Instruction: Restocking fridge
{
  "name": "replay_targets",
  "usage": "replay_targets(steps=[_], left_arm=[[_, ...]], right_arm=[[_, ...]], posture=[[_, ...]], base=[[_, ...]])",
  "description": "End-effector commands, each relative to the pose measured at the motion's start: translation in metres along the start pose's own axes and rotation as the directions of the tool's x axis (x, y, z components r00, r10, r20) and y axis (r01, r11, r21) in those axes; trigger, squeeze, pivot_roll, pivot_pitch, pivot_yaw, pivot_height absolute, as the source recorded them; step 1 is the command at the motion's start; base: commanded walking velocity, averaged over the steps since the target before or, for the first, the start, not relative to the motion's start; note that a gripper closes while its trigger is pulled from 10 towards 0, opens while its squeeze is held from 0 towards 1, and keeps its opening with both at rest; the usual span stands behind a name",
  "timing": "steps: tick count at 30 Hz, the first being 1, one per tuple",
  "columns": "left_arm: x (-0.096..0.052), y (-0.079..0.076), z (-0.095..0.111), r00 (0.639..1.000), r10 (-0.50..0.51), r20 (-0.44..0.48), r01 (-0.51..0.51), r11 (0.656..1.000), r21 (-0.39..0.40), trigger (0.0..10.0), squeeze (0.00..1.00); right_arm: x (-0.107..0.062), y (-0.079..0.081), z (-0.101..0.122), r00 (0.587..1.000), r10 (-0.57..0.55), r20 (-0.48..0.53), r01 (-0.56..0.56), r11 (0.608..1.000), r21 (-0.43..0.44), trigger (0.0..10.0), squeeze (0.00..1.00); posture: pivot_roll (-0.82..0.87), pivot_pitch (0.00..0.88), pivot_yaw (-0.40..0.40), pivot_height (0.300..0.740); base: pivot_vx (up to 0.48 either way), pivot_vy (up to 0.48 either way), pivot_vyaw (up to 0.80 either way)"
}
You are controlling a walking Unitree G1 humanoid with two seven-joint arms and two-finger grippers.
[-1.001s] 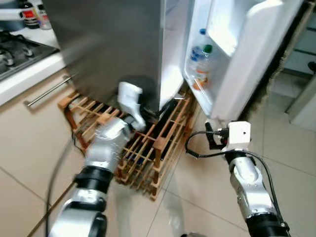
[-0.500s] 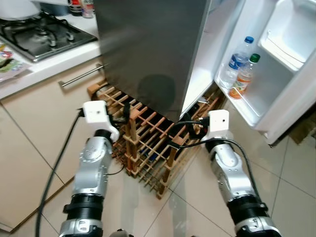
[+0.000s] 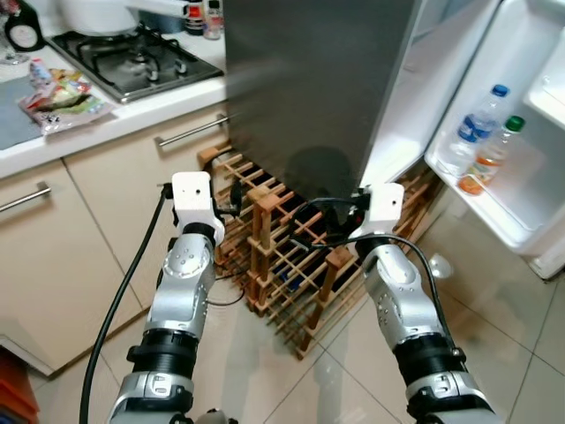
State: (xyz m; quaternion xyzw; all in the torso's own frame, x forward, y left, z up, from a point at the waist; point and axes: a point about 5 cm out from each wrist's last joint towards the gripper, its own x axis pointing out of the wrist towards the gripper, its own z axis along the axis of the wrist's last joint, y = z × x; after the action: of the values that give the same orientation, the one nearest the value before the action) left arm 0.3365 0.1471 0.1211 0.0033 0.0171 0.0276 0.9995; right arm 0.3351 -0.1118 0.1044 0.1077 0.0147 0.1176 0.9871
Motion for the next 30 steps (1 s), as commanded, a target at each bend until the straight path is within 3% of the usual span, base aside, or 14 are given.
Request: replay_targets(steps=[1,9,13,19,30], left_arm=[[0.003,0.002,0.001,0.999,0.031,-0.011,-0.03,0.999,0.015,10.0,0.0],[0.006,-0.002,0.011,0.999,0.008,0.048,-0.009,1.0,0.014,10.0,0.0],[0.005,-0.004,0.016,0.997,-0.029,0.076,0.024,0.998,0.065,10.0,0.0],[0.002,-0.004,0.015,0.997,-0.032,0.073,0.028,0.998,0.057,10.0,0.0],[0.0,-0.004,0.011,0.997,-0.021,0.07,0.017,0.998,0.057,10.0,0.0]], right_arm=[[0.004,0.002,0.007,1.0,0.02,0.018,-0.019,1.0,-0.017,10.0,0.0],[0.007,-0.007,0.006,0.999,-0.048,0.004,0.048,0.998,-0.045,10.0,0.0],[0.002,-0.009,0.003,0.999,-0.054,0.009,0.054,0.995,-0.082,10.0,0.0],[0.002,-0.007,0.0,0.999,-0.047,0.006,0.047,0.995,-0.086,10.0,0.0],[0.005,-0.008,0.003,0.999,-0.03,0.021,0.032,0.996,-0.088,10.0,0.0]], posture=[[-0.07,0.0,-0.043,0.74],[-0.05,0.0,-0.038,0.74],[-0.04,0.0,-0.041,0.74],[-0.03,0.0,-0.032,0.74],[-0.02,0.0,-0.035,0.74]], base=[[0.472,0.0,0.44],[0.116,0.0,0.05],[0.0,0.0,0.72],[0.0,-0.366,0.66],[0.0,0.0,0.61]])
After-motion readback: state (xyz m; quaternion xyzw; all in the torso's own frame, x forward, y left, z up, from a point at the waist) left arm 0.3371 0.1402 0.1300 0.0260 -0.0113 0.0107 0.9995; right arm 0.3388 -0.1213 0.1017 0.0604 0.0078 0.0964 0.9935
